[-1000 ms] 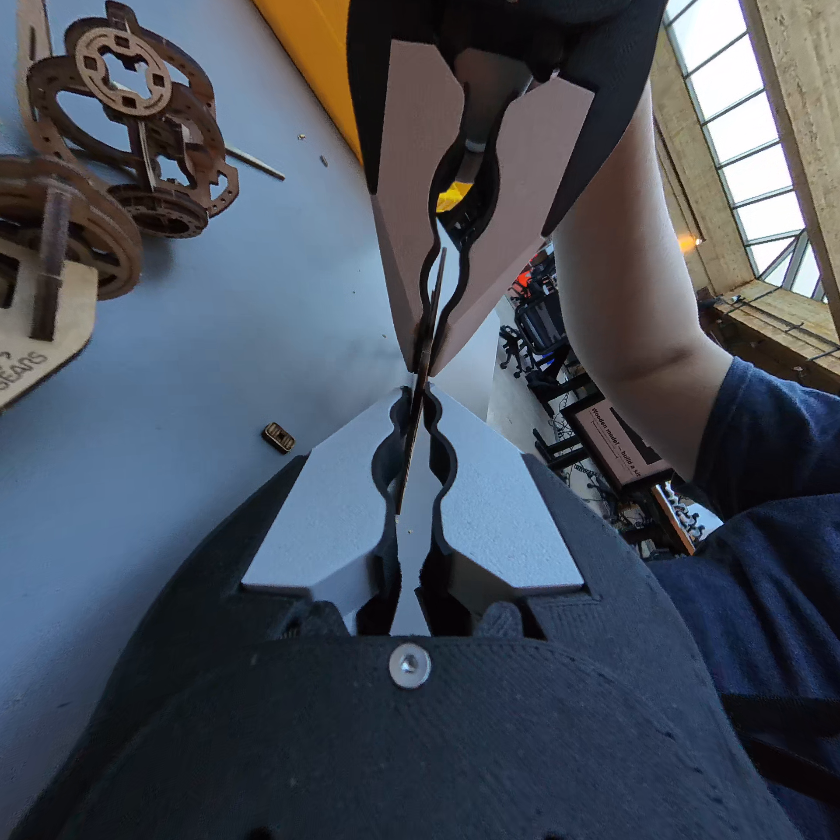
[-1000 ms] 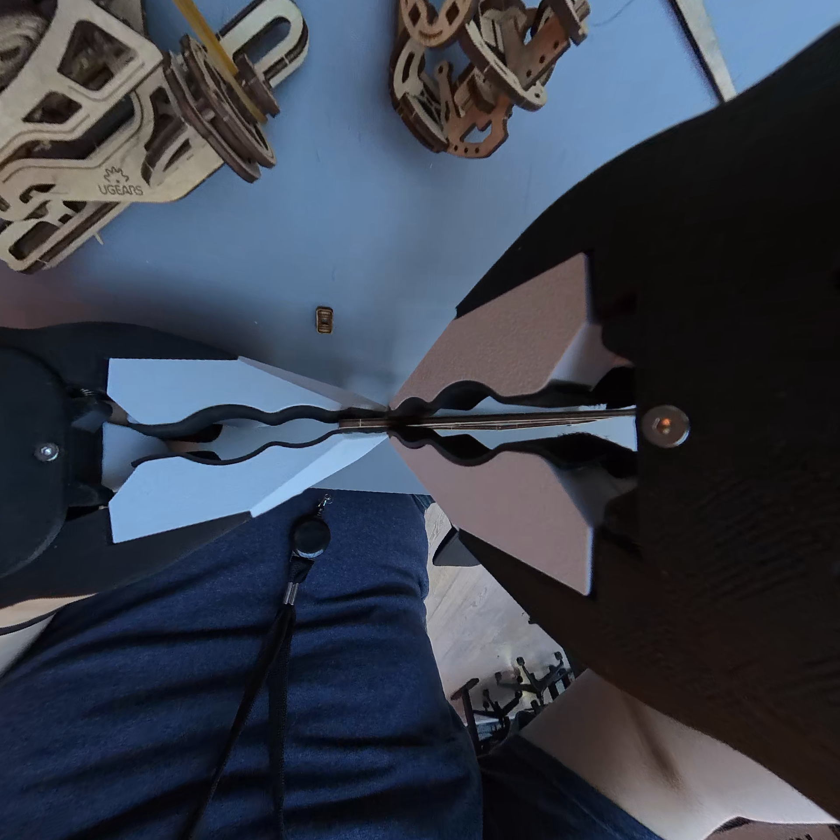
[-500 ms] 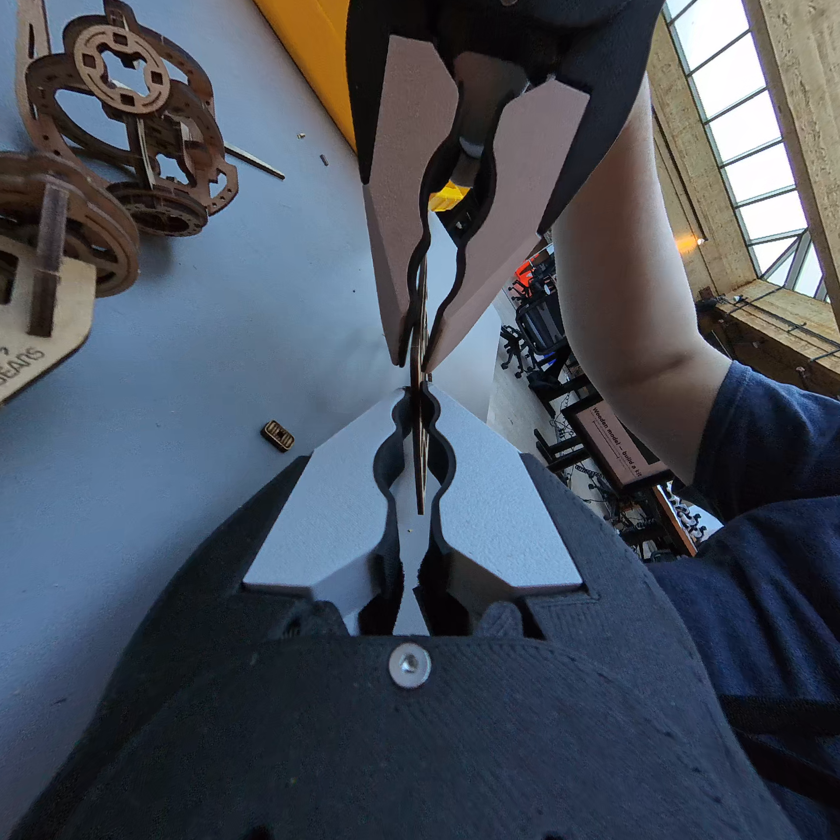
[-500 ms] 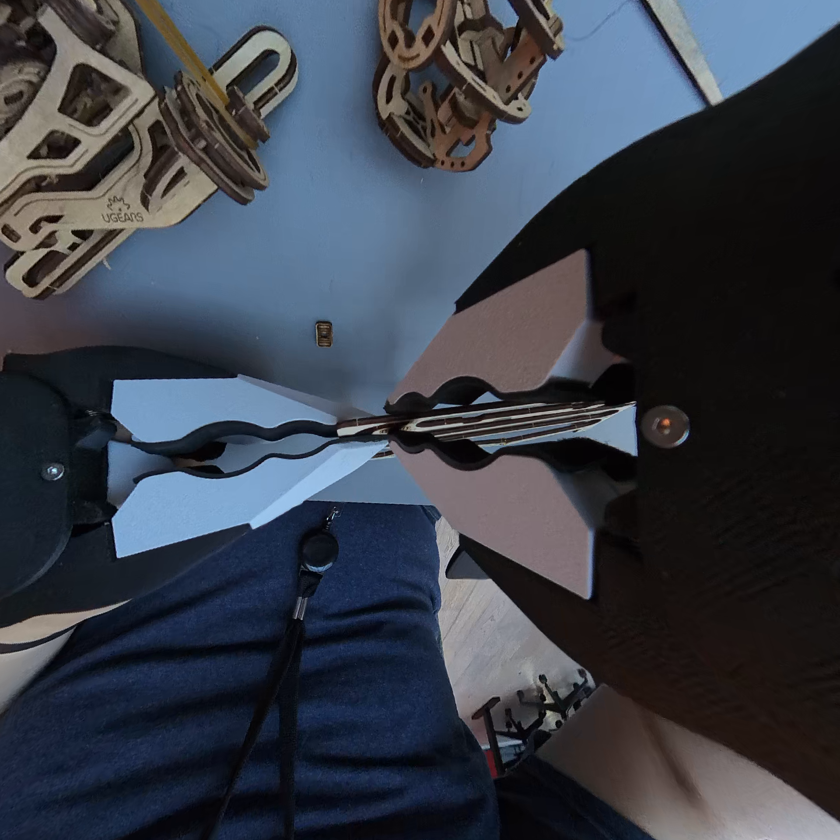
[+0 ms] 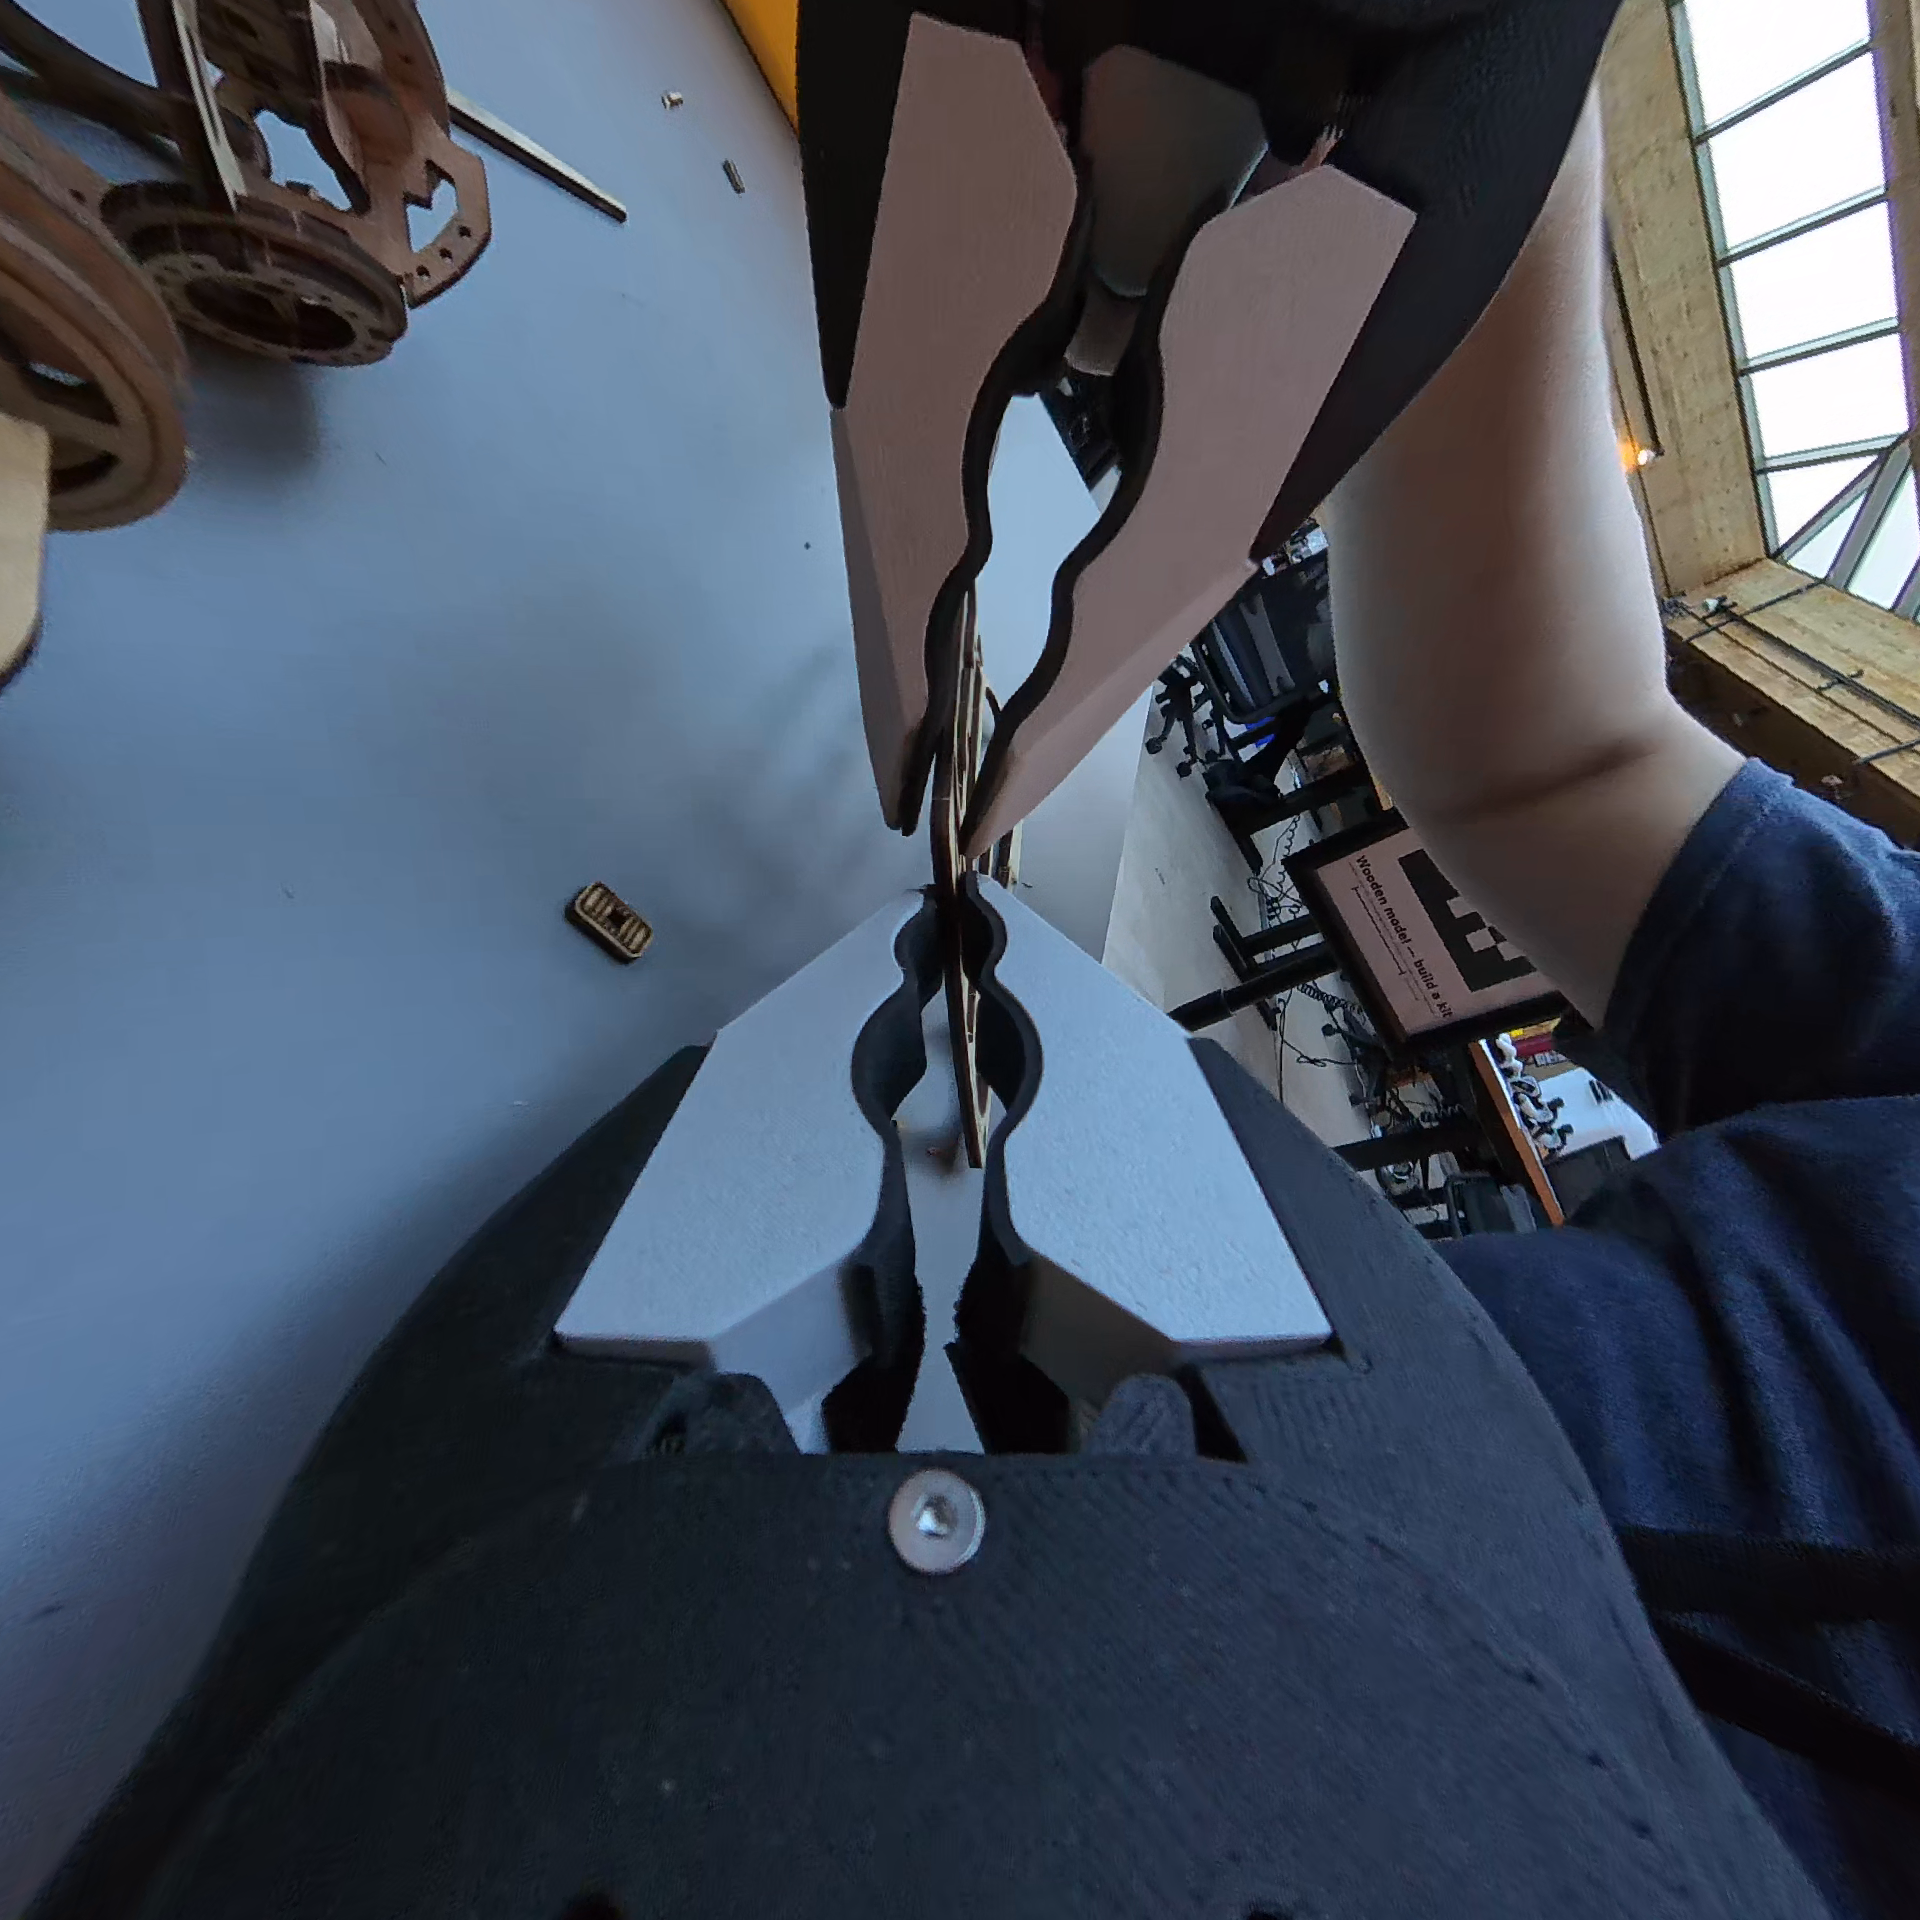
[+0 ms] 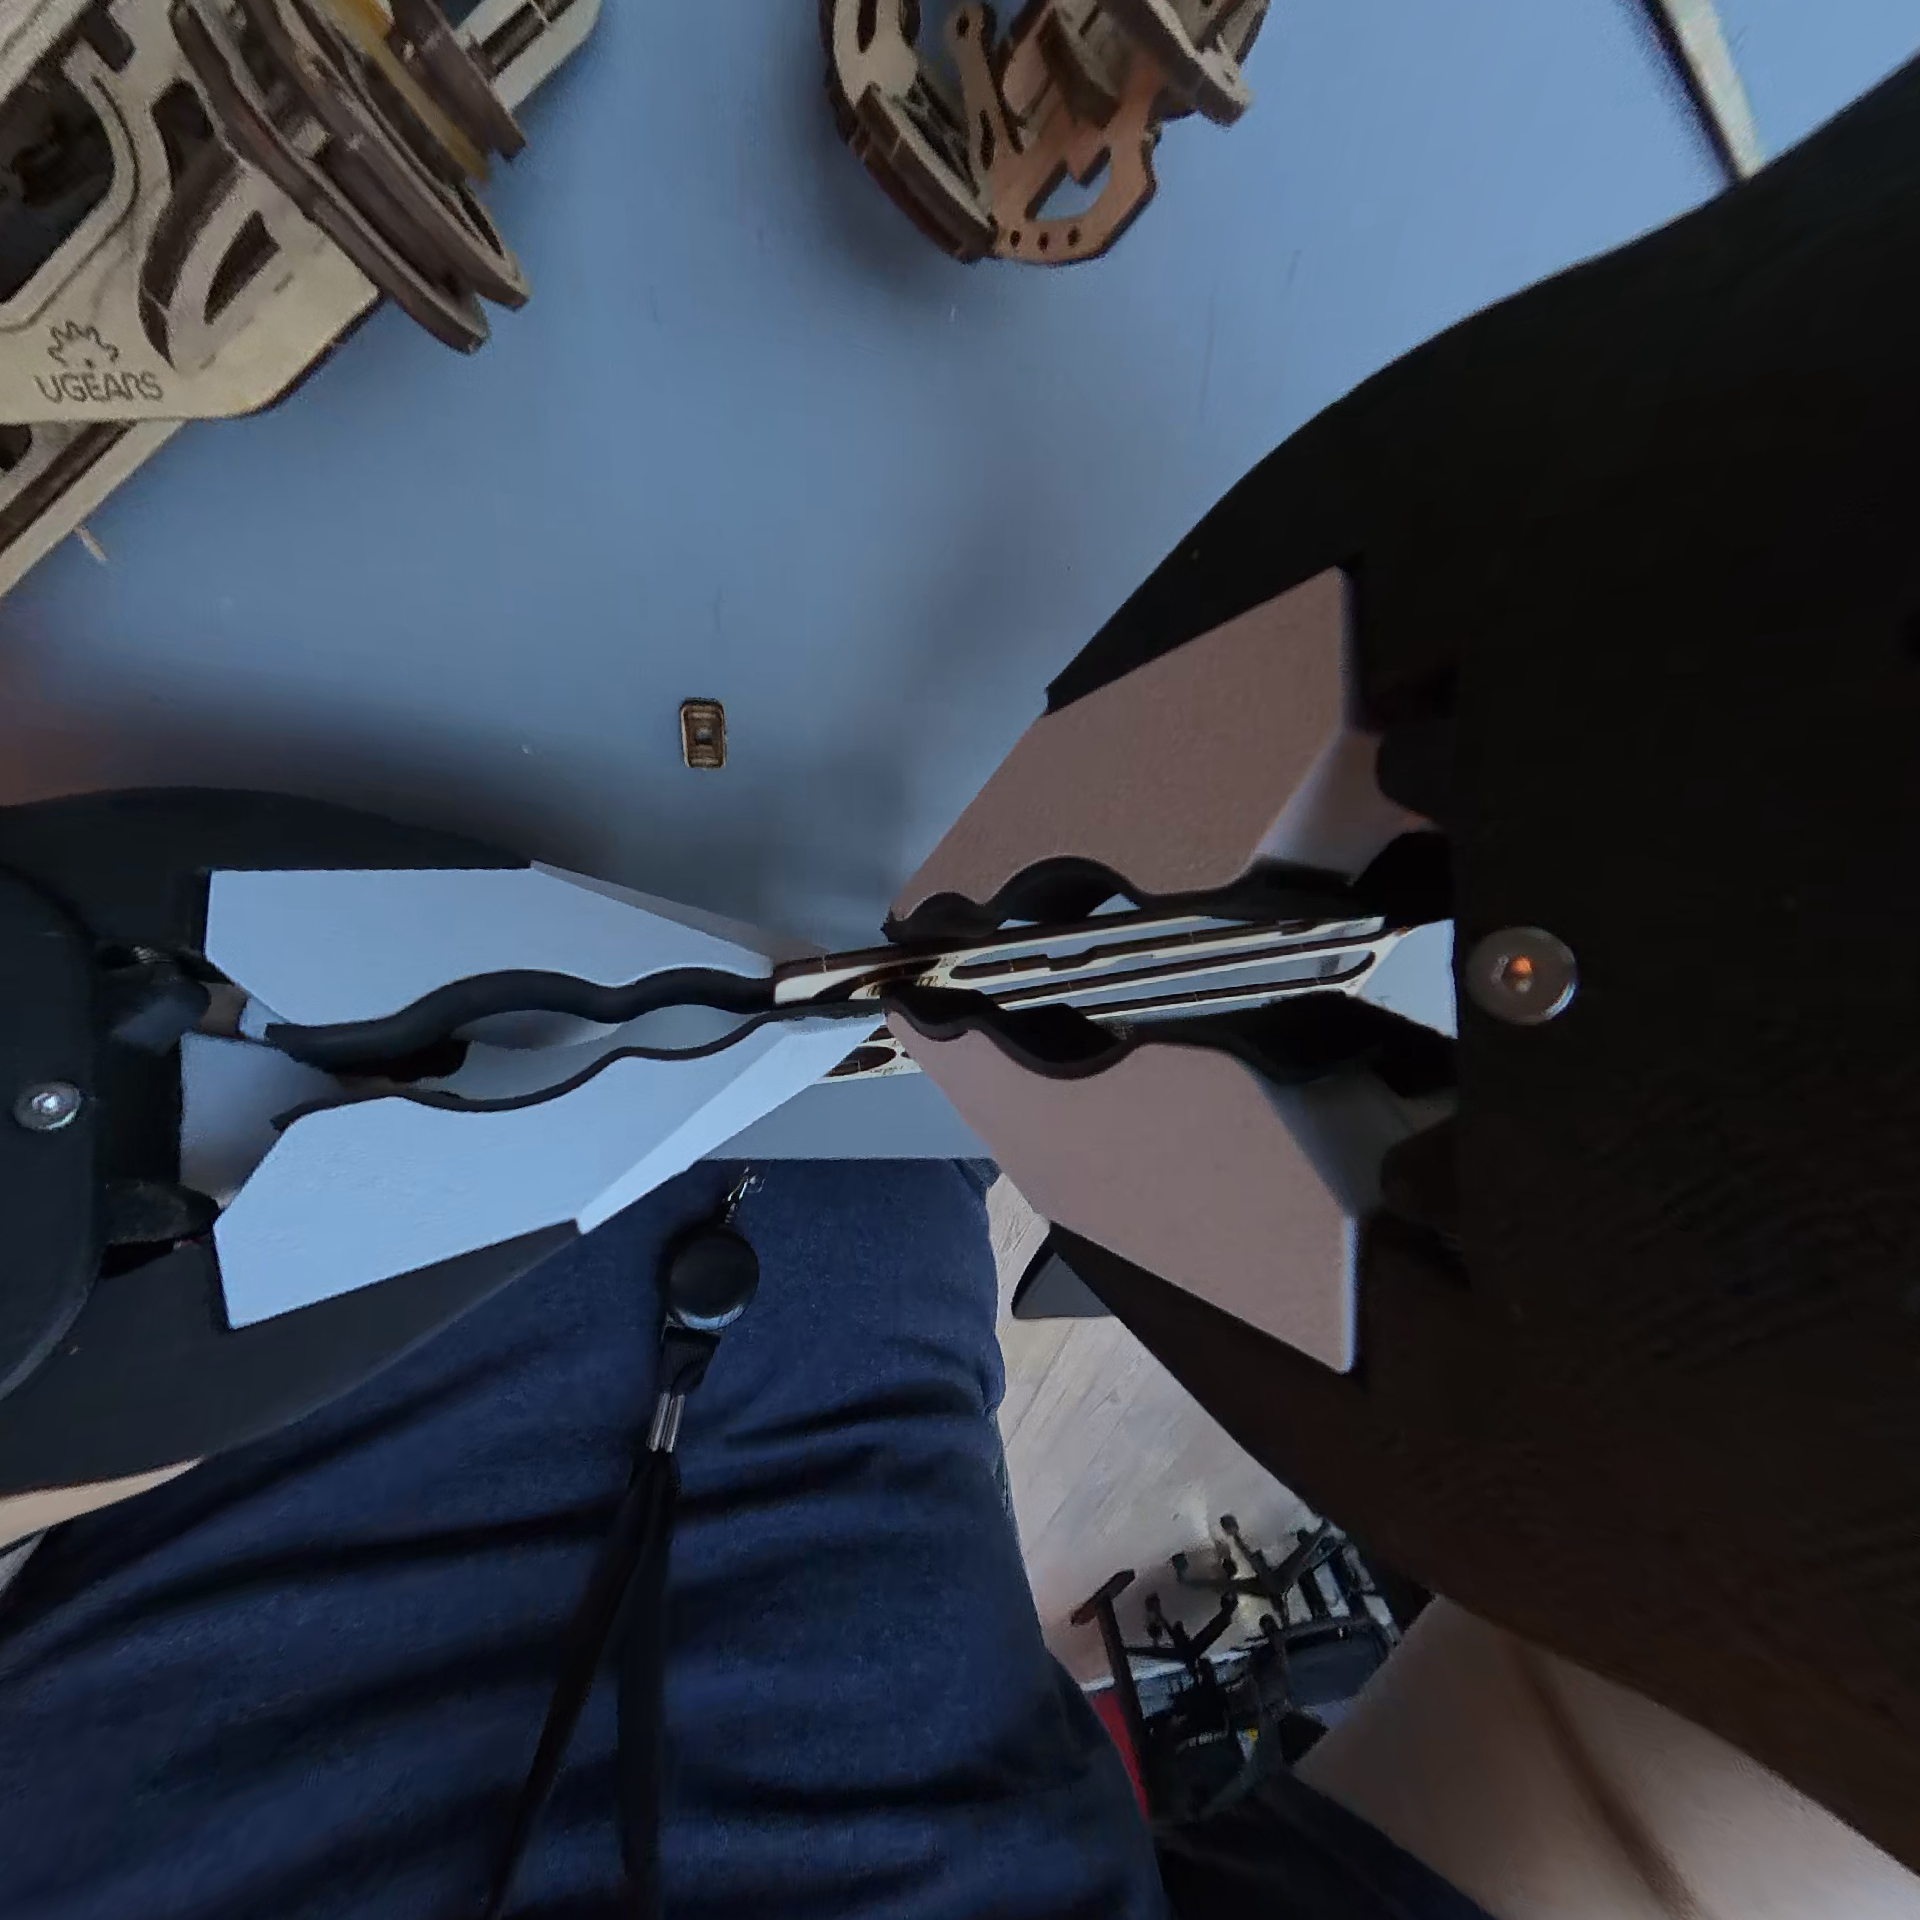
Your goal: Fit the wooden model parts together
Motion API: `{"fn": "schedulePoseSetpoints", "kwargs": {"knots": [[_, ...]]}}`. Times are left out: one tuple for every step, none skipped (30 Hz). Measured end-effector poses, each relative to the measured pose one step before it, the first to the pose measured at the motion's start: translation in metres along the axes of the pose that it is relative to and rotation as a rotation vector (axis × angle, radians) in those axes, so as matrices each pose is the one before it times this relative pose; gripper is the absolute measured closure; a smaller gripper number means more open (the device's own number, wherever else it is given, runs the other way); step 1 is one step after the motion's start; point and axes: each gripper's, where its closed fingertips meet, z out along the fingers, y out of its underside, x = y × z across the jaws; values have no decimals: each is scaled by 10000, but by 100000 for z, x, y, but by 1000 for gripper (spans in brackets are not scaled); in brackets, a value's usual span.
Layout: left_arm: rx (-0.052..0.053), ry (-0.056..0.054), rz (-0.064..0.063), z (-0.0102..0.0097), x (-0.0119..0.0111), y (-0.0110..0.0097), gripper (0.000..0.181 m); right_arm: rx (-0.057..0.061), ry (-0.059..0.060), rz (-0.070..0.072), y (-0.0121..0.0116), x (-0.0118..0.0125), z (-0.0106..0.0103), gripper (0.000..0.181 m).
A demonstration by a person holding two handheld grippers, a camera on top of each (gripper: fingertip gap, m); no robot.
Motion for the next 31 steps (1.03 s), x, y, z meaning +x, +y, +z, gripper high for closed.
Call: {"fn": "schedulePoseSetpoints", "kwargs": {"knots": [[46,108,24,7,137,-104,181,233,-226,65,-18,-163,-181,176],[68,38,-19,32,37,-113,181,236,-182,97,-40,-23,-169,176],[-22,16,-75,51,-53,4,181,136,-165,9,29,19,10,176],[-78,-25,-101,38,-122,80,181,54,-80,2,45,157,119,176],[-77,-33,-45,42,-87,91,181,-25,-114,57,48,80,114,176],[-46,13,20,14,22,54,181,-29,-148,12,17,-88,37,176],[11,5,16,-5,7,-12,181,-18,-39,-70,-26,-23,-33,177],[13,-7,-1,-2,-9,-32,181,-47,1,-45,-18,33,-27,177],[-12,21,-8,-3,3,3,181,-65,-62,-2,18,-51,10,177],[-7,13,-14,0,1,4,181,-21,-71,18,-11,-1,-6,177],[-9,-9,6,11,-4,5,181,-5,-101,70,15,1,3,178],[-28,-7,17,17,-5,30,181,-8,-109,32,24,-26,27,177],[-19,-2,3,28,-11,20,181,0,-67,9,32,12,3,177],[1,5,5,-1,6,-15,181,16,-69,7,4,-26,-21,178],[-5,4,-5,9,-2,4,181,4,-40,30,11,0,3,178],[-13,-8,-17,6,-24,12,181,-28,-2,1,3,43,21,177],[-21,-4,-3,17,-11,23,181,-27,-3,-38,17,-3,18,177],[-8,-21,3,14,-27,10,181,-21,24,-3,18,45,11,178],[-4,-39,-7,6,-42,13,181,-38,52,-14,16,66,23,178],[-6,-27,-23,-7,-48,26,181,-51,71,-26,12,53,28,178],[7,-10,-34,-17,-21,9,181,-41,81,-29,-17,41,24,177],[8,-23,-38,-34,-43,24,181,-24,108,-41,-30,59,46,177],[-5,-40,-48,-21,-63,45,181,-10,114,-19,-12,84,65,177],[-24,-25,-38,0,-12,96,181,7,49,35,11,36,109,176],[-53,-24,2,21,12,155,181,23,-32,-14,22,-68,132,176],[-82,-91,-26,57,-80,197,181,41,32,-71,79,97,193,176],[-118,-92,-105,82,-159,205,181,36,12,68,106,154,234,175],[-121,-10,-129,65,-106,148,181,64,-8,-20,77,81,150,175],[-54,-35,-94,37,-123,45,181,131,56,-23,-5,136,48,175],[-43,-30,-49,46,-76,22,181,91,26,-34,35,54,15,175],[-26,-35,-45,26,-75,14,181,102,24,-57,-1,76,21,175]]}}
